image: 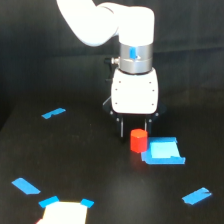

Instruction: Pick up the red object from the table

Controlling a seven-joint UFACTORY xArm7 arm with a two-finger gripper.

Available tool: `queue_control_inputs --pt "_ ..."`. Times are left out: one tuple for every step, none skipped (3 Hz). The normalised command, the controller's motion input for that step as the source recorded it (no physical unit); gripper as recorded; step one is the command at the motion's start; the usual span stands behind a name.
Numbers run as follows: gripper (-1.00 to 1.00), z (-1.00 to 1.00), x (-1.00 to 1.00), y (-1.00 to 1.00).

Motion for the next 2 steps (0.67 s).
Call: queue_control_inputs --pt "-1.0 0.56 -0.33 -0.17" --pt "-1.0 1.0 -0.32 -0.5"
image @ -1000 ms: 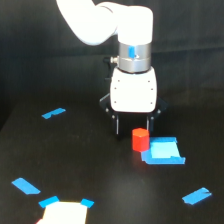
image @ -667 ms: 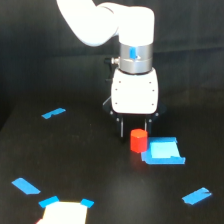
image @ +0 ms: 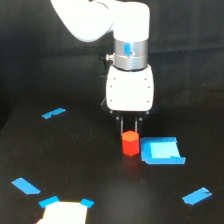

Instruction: Pick up the red object from the table

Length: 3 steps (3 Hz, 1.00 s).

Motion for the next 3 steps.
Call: queue_control_inputs --pt "1.0 -0.47 0.28 -0.69" --pt "0.63 -0.9 0.72 -0.5" --pt "-1.0 1.0 -0.49 -0.38"
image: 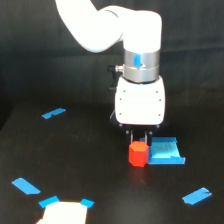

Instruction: Pick up the red object from the table

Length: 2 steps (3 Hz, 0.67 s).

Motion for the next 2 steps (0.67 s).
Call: queue_control_inputs --pt "0.85 -0.98 -0.07 -1.0" --pt "0.92 -1.0 0.0 -0.87"
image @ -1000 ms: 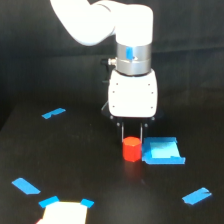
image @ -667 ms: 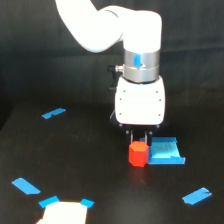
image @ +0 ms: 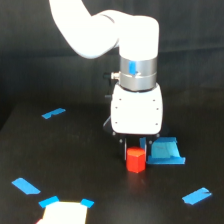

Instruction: Pick up the red object from the table

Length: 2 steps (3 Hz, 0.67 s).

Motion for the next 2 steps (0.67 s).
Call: queue_control_inputs --pt "-1.0 1.0 -0.93 0.47" --pt "-1.0 1.0 -0.49 0.56"
